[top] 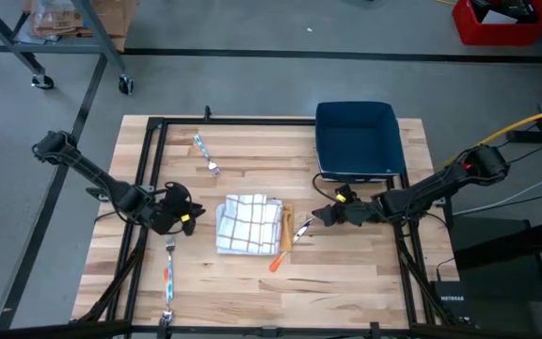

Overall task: Fold towel
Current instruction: Put the stacked folded towels into the blue bin

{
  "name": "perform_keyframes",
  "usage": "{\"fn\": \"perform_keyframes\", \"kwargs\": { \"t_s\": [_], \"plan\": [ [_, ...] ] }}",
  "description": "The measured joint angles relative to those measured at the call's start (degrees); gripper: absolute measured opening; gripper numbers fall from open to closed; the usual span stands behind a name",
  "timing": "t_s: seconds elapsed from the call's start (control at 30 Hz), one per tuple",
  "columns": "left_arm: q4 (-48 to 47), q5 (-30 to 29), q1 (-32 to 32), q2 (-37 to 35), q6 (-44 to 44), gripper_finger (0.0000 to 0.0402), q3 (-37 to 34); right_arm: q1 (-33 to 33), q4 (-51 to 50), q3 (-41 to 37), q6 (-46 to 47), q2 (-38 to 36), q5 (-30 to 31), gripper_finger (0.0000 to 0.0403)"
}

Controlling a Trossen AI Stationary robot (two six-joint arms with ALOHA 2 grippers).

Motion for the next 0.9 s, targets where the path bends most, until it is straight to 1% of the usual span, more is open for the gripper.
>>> {"fn": "perform_keyframes", "kwargs": {
  "t_s": [0.07, 0.23, 0.43, 0.6, 0.7, 0.77, 0.83, 0.9],
  "plan": [
    [0.05, 0.00, 0.71, 0.04, -1.39, 0.0100, 0.00, 0.00, 3.54, 0.00, 0.00, 1.21, -0.02, 0.0184],
    [0.03, 0.04, 2.91, 0.04, -8.23, 0.0100, 0.02, 0.00, 10.47, 0.09, -0.03, 4.42, -0.02, 0.0184],
    [0.04, 2.59, 4.75, 0.04, -9.21, 0.0100, 0.04, 0.00, 10.84, 1.19, 0.03, 7.31, -0.06, 0.0184],
    [0.04, 5.71, 6.27, 0.58, -11.08, 0.0100, 0.04, 0.00, 10.71, 4.85, -1.25, 10.24, -0.52, 0.0184],
    [0.05, 7.10, 6.86, 2.48, -12.06, 0.0100, 0.07, 0.00, 10.23, 7.09, -4.15, 12.42, -1.19, 0.0184],
    [0.06, 9.23, 7.24, 4.55, -12.53, 0.0100, 0.07, 0.00, 10.21, 8.32, -4.89, 13.65, -1.51, 0.0184],
    [0.23, 11.29, 7.69, 7.27, -15.22, 0.0100, 0.09, 0.00, 10.20, 9.13, -5.03, 14.54, -1.51, 0.0184],
    [0.28, 12.12, 8.18, 10.46, -18.70, 0.0100, 0.09, 0.00, 10.07, 9.51, -5.02, 15.26, -1.51, 0.0184]
  ]
}}
